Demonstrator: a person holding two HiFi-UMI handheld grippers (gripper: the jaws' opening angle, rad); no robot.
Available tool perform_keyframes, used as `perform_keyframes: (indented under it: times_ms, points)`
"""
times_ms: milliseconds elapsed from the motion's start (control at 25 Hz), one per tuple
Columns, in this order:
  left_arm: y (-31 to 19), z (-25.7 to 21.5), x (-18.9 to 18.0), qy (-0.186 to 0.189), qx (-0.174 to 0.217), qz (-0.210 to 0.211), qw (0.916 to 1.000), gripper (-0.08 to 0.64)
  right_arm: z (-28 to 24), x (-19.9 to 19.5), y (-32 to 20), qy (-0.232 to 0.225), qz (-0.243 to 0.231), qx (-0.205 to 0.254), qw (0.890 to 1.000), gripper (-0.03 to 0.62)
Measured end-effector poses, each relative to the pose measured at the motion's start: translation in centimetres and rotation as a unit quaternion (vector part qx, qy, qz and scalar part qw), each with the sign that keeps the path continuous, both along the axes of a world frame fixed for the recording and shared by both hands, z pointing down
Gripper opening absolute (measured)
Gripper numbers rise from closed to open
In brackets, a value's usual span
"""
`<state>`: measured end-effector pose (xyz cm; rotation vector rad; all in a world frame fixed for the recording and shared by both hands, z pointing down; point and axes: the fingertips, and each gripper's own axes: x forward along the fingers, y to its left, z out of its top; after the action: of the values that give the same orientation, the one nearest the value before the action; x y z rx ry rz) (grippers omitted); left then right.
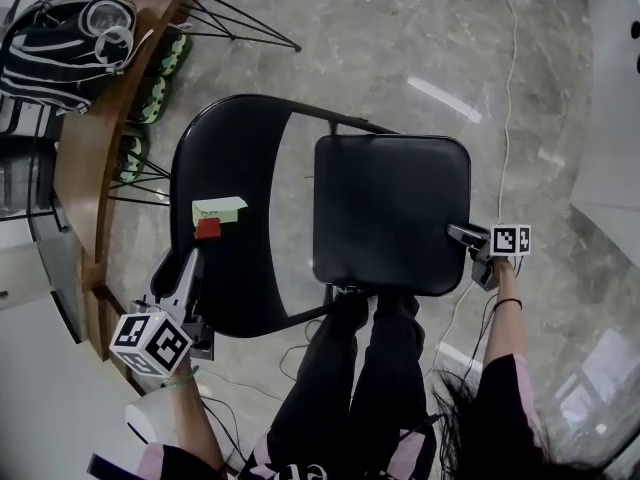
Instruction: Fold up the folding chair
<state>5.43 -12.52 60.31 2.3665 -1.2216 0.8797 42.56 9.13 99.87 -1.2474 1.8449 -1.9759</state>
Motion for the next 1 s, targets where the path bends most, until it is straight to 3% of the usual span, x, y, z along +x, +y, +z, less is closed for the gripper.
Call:
perform_keyframes:
  times_ms: [40, 120, 280, 480, 1000]
  points:
    - [0.0, 0.0, 0.0, -0.002, 0.001, 0.001, 1.0, 0.16, 0.2, -0.3, 0.0, -0.027, 0.001, -0.012, 1.0, 0.316]
    - [0.0, 0.1, 0.0, -0.001, 0.003, 0.002, 1.0, 0.161, 0.6, -0.8, -0.1, -0.038, -0.003, -0.017, 0.999, 0.316]
    - [-0.1, 0.3, -0.2, -0.003, 0.007, -0.001, 1.0, 0.161, 0.3, -1.2, -1.2, -0.02, 0.002, 0.025, 0.999, 0.316]
    - [0.0, -1.1, -0.1, -0.001, 0.001, -0.017, 0.9999, 0.16, -1.4, -2.0, -1.8, -0.006, 0.007, 0.036, 0.999, 0.316]
    - [-0.8, -7.1, -1.2, 0.016, 0.008, -0.031, 0.9994, 0.16, -9.7, -6.5, -4.5, 0.071, 0.007, -0.006, 0.997, 0.314]
